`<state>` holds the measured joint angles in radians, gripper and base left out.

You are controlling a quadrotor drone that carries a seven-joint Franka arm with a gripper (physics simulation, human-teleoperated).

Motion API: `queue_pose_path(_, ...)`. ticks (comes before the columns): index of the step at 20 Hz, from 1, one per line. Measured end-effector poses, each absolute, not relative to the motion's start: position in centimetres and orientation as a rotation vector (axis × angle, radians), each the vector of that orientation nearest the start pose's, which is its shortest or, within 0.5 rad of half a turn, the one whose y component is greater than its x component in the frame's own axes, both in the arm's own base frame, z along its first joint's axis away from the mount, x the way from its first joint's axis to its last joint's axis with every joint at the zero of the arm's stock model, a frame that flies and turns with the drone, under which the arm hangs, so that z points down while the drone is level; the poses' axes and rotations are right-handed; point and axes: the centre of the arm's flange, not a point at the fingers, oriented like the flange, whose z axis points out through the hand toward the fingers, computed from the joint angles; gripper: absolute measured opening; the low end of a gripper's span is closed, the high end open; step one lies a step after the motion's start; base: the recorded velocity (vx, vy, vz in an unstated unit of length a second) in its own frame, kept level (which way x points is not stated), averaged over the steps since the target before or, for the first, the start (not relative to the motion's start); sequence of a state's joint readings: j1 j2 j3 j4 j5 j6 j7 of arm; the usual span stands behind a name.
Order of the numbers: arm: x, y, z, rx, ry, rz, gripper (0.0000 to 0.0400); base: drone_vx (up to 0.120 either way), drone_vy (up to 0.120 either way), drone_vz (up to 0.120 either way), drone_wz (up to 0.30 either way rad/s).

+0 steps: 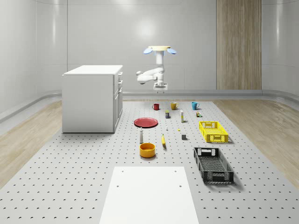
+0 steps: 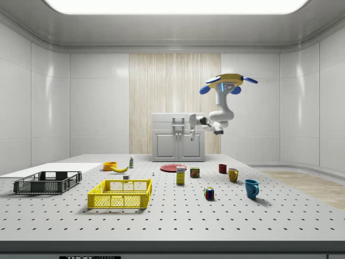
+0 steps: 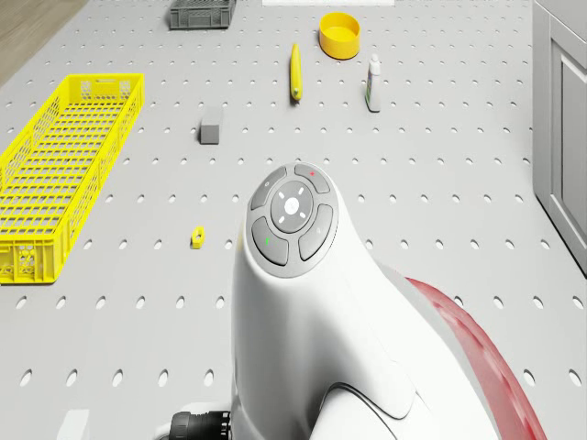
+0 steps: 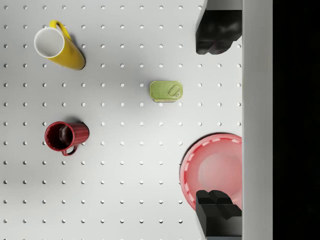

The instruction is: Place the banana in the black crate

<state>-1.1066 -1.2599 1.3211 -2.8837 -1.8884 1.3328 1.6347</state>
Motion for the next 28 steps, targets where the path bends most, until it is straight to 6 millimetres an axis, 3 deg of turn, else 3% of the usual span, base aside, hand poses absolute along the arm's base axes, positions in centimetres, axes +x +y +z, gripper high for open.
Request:
queue_pose_path(23, 30.68, -0.01, 49.07, 0.001, -0.002, 0.785, 0.0400, 0.120, 0.000, 0.000, 0.000)
queue_pose_path(28, 30.68, -0.01, 49.07, 0.001, -0.002, 0.785, 0.0400, 0.120, 0.000, -0.112, 0.000)
